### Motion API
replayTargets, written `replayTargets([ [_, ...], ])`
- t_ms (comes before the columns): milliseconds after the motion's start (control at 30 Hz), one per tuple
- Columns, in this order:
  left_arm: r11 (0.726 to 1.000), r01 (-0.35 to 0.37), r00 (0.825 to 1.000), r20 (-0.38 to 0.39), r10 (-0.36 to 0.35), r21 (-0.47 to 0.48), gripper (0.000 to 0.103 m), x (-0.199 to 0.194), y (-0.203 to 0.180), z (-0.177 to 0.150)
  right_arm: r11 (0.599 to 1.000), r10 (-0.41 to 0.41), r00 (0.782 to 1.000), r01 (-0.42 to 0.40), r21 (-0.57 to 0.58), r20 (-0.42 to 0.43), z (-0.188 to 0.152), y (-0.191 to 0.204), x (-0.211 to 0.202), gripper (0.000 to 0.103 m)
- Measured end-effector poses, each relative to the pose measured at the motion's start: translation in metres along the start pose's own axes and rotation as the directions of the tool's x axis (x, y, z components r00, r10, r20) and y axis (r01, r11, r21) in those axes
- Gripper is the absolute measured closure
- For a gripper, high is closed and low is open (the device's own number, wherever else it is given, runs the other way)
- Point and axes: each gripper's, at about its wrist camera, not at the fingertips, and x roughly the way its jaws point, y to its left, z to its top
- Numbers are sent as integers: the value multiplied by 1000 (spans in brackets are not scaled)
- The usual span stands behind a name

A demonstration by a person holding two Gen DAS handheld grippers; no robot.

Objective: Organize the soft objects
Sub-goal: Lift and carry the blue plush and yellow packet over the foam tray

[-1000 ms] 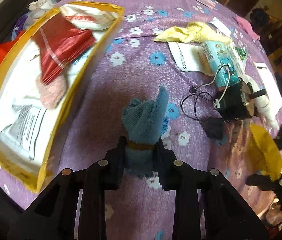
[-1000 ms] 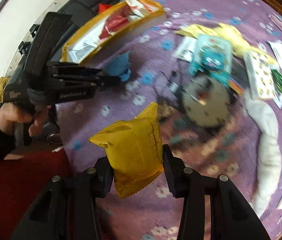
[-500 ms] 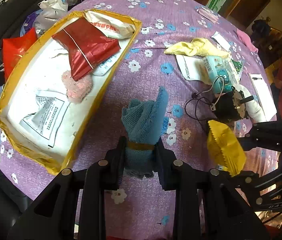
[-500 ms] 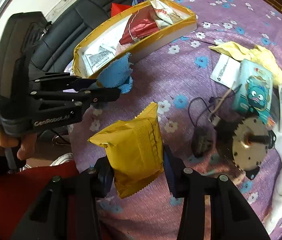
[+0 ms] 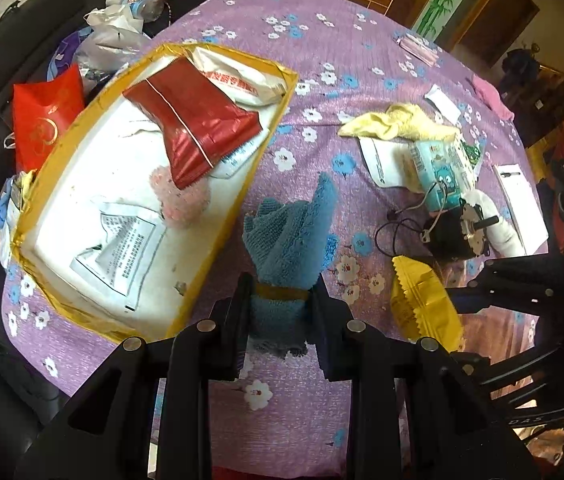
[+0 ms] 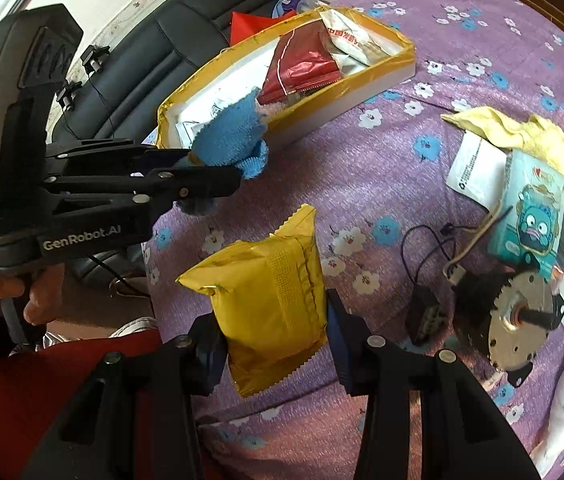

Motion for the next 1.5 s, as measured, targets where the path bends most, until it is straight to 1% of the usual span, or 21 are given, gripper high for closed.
replayTargets([
  [667,998,-14,1000,22,15,-59,76,-14,54,12,999,7,1000,-7,-33,-4,39,20,18,60],
  [900,995,-31,999,26,34,-95,76,-16,82,16,999,9,1000,-9,-40,2,51,24,22,60],
  [1100,988,-54,998,24,58,-141,76,-11,115,22,999,-1,1000,1,-42,2,71,30,26,60],
  [1267,981,-74,997,9,77,-177,76,-1,142,27,999,6,1000,-6,-51,9,90,40,29,60],
  [1500,973,-89,996,-22,86,-215,76,17,175,31,996,22,1000,-22,-83,4,123,64,48,60],
])
